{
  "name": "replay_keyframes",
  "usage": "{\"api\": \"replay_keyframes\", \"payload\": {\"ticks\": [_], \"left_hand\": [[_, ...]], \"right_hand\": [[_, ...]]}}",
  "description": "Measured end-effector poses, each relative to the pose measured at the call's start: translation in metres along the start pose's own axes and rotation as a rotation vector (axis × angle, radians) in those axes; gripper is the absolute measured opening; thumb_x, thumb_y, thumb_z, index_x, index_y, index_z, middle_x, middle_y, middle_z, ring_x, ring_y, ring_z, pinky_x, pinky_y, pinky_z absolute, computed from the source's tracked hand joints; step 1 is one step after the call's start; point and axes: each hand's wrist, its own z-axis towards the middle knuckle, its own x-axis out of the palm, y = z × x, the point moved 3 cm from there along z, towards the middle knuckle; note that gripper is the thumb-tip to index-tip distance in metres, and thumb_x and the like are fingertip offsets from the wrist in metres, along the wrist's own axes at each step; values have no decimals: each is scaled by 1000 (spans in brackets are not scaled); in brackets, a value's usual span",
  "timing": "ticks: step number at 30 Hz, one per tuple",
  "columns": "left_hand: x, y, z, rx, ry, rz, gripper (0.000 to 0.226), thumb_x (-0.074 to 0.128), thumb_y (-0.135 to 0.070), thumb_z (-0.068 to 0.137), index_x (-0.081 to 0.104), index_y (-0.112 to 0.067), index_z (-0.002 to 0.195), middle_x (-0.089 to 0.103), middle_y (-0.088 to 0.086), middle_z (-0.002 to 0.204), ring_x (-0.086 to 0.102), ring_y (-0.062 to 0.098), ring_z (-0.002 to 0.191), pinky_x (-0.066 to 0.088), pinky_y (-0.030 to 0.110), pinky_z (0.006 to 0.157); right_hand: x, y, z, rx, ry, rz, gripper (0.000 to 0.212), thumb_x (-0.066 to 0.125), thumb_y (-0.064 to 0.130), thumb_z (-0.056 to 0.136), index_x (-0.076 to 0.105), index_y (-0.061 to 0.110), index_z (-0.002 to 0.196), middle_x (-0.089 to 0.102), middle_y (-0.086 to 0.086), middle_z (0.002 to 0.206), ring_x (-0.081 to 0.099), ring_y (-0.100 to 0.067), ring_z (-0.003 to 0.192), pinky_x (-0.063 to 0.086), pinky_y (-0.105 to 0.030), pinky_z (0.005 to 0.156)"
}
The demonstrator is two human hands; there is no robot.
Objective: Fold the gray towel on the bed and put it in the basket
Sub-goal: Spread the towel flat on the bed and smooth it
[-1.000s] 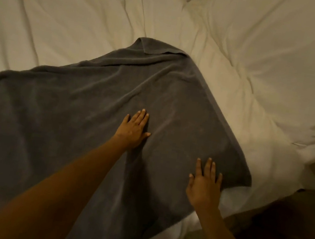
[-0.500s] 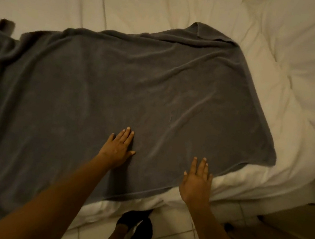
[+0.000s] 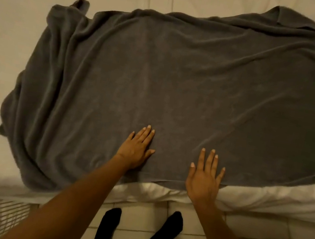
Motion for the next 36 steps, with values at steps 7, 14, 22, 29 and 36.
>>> {"api": "replay_keyframes", "payload": {"ticks": [7,14,22,29,36], "left_hand": [[2,2,5,14,52,29,69,23,-49,100,-8,-16,152,-11,4,161,-6,18,149,3,44,122],[-3,43,3,44,-30,124,81,-1,-68,85,-7,-23,152,-11,3,161,-6,18,149,0,45,120],[-26,136,0,-17,5,139,74,24,-60,95,-6,-25,152,-10,6,161,-8,23,149,-3,47,119],[-32,240,-25,30,-24,199,71,24,-55,98,-8,-24,152,-12,7,161,-9,22,149,-3,47,119],[-51,369,-70,16,-220,258,68,25,-52,98,-1,-20,153,-7,8,161,-3,22,149,-1,48,119]], "right_hand": [[5,7,0,11,-34,18,64,10,43,93,11,17,151,9,-12,159,9,-27,146,4,-53,114],[8,32,-2,-29,-44,31,62,10,43,93,15,20,150,14,-12,158,16,-29,145,10,-56,113],[30,104,-17,-5,-71,33,58,16,38,93,22,21,149,17,-12,157,17,-29,145,9,-56,113],[65,197,-42,120,-131,87,59,20,32,94,26,10,148,24,-19,154,22,-36,142,15,-58,111],[104,313,-74,220,-145,124,55,21,37,99,15,19,150,13,-18,157,12,-34,144,6,-56,115]]}}
